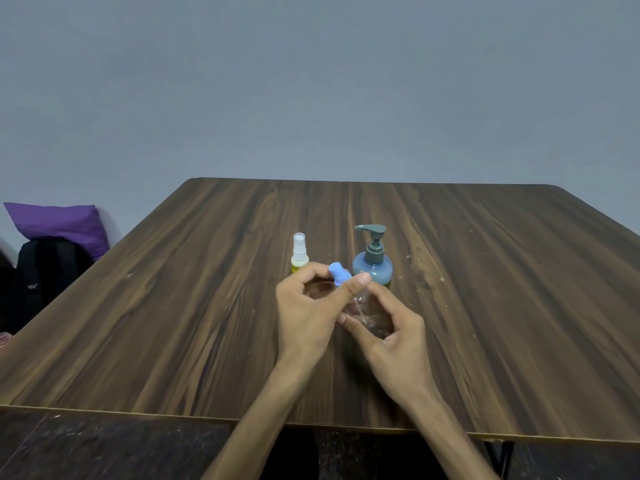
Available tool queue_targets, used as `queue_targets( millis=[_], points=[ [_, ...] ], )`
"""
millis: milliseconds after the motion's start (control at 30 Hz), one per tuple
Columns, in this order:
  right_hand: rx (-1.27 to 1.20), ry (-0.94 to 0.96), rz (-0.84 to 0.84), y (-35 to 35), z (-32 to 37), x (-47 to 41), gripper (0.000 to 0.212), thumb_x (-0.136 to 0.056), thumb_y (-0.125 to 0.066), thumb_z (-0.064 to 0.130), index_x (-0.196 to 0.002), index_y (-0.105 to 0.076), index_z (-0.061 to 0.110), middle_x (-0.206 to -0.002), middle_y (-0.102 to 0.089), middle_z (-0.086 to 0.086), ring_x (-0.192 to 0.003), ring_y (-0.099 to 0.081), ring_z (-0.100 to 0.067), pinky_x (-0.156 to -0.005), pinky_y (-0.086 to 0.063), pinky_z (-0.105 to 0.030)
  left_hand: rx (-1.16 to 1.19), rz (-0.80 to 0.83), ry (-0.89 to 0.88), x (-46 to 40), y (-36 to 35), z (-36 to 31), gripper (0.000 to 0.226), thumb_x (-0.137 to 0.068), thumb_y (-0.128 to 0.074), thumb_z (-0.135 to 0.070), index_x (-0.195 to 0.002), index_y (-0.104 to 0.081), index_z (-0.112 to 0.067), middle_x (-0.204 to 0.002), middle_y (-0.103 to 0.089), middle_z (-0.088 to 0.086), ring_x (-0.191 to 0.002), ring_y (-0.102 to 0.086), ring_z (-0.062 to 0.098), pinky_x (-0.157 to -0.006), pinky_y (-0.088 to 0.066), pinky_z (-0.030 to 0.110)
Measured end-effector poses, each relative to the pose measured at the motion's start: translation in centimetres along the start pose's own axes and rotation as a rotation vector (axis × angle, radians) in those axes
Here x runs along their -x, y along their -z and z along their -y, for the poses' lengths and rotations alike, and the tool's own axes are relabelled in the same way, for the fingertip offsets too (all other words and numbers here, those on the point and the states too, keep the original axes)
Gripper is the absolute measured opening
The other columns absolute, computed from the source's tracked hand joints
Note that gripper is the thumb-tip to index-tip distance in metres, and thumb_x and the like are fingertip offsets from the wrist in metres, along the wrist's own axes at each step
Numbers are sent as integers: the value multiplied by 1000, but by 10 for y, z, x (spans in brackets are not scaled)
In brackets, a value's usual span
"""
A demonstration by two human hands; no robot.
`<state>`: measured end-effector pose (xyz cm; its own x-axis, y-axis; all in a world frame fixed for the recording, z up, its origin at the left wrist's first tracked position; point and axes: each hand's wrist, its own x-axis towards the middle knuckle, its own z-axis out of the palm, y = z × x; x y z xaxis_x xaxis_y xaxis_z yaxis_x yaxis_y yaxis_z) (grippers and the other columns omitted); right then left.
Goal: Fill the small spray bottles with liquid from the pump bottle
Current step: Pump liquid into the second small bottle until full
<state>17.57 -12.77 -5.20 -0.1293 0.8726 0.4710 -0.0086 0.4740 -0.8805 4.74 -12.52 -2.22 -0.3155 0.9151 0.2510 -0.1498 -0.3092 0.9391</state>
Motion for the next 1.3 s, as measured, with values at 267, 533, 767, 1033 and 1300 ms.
queue_targets(
  millis=[267,533,767,1033,1300],
  points=[
    [172,16,-9,-12,-3,3,37,-87,-80,10,-122,-73,23,-100,-78,9,-91,-76,-11,-78,-60,-32,39,105,4,0,-4,2,31,-93,-76,-18,-116,-69,1,-111,-77,9,-99,-74,11,-82,-59,24],
    [159,-58,-90,-6,-7,-1,41,-84,-86,13,-121,-72,23,-93,-77,10,-88,-76,-11,-77,-56,-18,139,-44,-19,-2,3,0,25,-102,-66,-5,-126,-63,-1,-104,-82,14,-101,-77,17,-87,-59,23],
    [164,-81,-49,2,-14,2,41,-85,-85,14,-121,-72,27,-96,-76,7,-91,-75,-14,-80,-55,-18,295,-328,-60,-33,19,-11,22,-105,-66,-11,-116,-48,-7,-88,-81,9,-83,-78,21,-80,-60,26],
    [164,-99,-60,7,-19,4,40,-85,-85,16,-121,-72,28,-95,-76,7,-92,-74,-15,-80,-56,-20,-672,-324,-61,-62,69,33,22,-90,-82,-36,-90,-63,-24,-63,-68,-17,-62,-61,2,-94,-51,44],
    [162,-99,-53,7,-22,5,41,-84,-86,15,-121,-72,26,-93,-76,9,-89,-74,-14,-79,-56,-18,-935,-243,-18,-78,79,57,19,-88,-79,-30,-92,-64,-19,-67,-63,-8,-70,-61,13,-99,-46,45]
  ],
)
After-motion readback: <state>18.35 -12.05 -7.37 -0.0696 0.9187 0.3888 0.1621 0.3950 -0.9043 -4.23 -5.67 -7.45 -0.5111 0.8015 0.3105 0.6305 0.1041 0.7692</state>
